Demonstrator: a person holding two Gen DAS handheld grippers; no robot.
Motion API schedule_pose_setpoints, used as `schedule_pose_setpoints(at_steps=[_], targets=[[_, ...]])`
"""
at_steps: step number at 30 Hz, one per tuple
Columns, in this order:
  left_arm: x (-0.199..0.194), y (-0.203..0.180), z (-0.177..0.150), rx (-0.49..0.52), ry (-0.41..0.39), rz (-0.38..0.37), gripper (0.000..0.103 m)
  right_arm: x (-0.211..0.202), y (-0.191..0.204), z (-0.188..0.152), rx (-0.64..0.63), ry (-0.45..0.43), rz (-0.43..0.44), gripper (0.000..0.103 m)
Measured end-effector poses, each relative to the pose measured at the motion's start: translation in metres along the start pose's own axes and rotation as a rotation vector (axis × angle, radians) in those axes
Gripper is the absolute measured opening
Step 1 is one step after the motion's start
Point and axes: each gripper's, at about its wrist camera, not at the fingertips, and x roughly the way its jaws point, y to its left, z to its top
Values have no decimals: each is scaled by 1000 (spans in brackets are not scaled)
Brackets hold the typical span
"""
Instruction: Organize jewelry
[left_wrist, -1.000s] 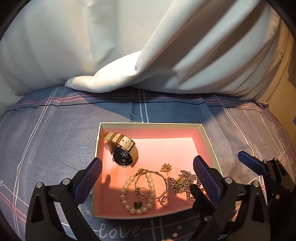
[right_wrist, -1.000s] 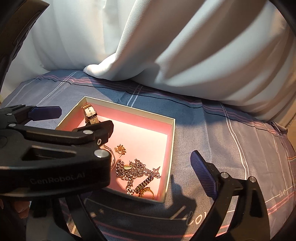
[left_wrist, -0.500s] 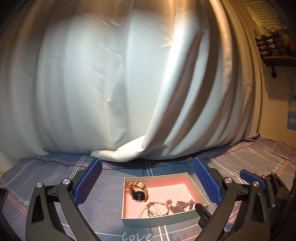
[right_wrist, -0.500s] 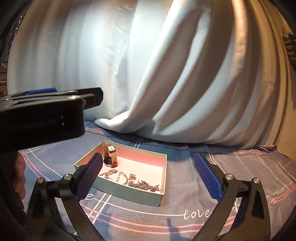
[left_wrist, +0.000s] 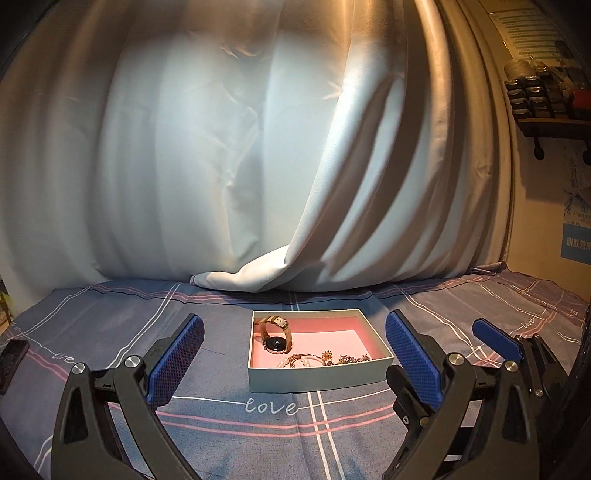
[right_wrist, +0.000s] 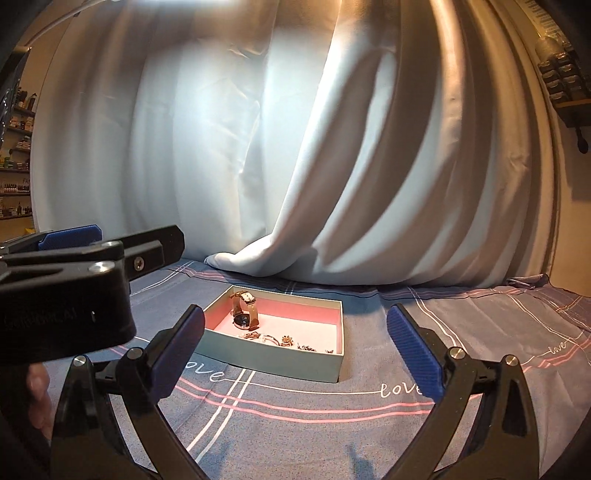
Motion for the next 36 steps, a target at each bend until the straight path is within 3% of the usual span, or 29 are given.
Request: schedule_pose_setpoints(at_steps=[36], targets=[[-10,9,-5,-14,15,12,97,-8,-2,4,-1,19,-19,97]])
